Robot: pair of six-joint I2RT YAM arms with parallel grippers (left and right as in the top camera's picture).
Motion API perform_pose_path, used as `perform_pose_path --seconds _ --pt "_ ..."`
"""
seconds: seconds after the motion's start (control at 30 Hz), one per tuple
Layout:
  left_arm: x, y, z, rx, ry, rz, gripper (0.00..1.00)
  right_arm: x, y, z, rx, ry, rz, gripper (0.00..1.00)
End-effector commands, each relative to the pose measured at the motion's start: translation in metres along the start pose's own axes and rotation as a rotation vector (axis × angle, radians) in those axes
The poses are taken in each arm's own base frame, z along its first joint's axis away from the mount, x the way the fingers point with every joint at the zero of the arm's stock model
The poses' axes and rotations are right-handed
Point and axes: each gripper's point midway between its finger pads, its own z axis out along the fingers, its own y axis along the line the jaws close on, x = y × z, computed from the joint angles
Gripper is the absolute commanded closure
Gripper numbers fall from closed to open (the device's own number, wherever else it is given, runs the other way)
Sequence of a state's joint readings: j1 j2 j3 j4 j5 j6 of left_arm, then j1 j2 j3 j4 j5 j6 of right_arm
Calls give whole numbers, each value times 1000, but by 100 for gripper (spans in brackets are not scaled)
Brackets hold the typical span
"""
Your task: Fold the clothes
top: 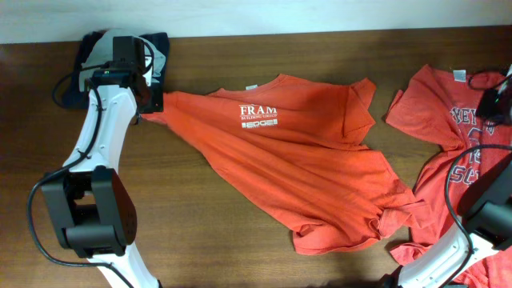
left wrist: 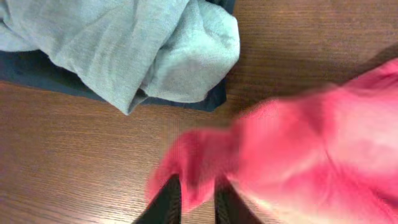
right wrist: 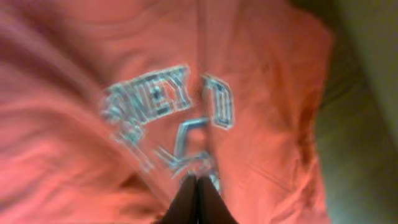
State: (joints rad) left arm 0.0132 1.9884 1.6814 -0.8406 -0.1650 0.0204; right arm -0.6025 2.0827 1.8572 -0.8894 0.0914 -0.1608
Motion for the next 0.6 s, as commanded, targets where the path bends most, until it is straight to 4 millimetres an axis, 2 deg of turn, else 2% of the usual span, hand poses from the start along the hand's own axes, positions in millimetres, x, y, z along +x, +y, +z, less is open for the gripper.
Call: perform_pose_path --seconds 0.0,0.03,0.07,0.17,0.2,0.4,0.57 --pt "-6 8 -5 -19 -19 -21 68 -2 28 -38 -185 45 96 94" --pt "-6 8 -5 -19 -19 -21 56 9 29 -42 -188 97 130 84" --pt "-6 8 -5 -19 -21 -21 32 26 31 -46 -191 172 174 61" --pt "-9 8 -5 -19 -32 -23 1 67 37 -51 -188 348 258 56" --pt "-12 8 -6 -18 -42 -25 1 80 39 -54 -180 409 296 55" --pt "-14 6 -6 -8 -51 -27 1 109 43 -59 -170 533 333 51" --pt "-15 6 -6 -9 -54 -27 1 167 56 -40 -148 729 388 56"
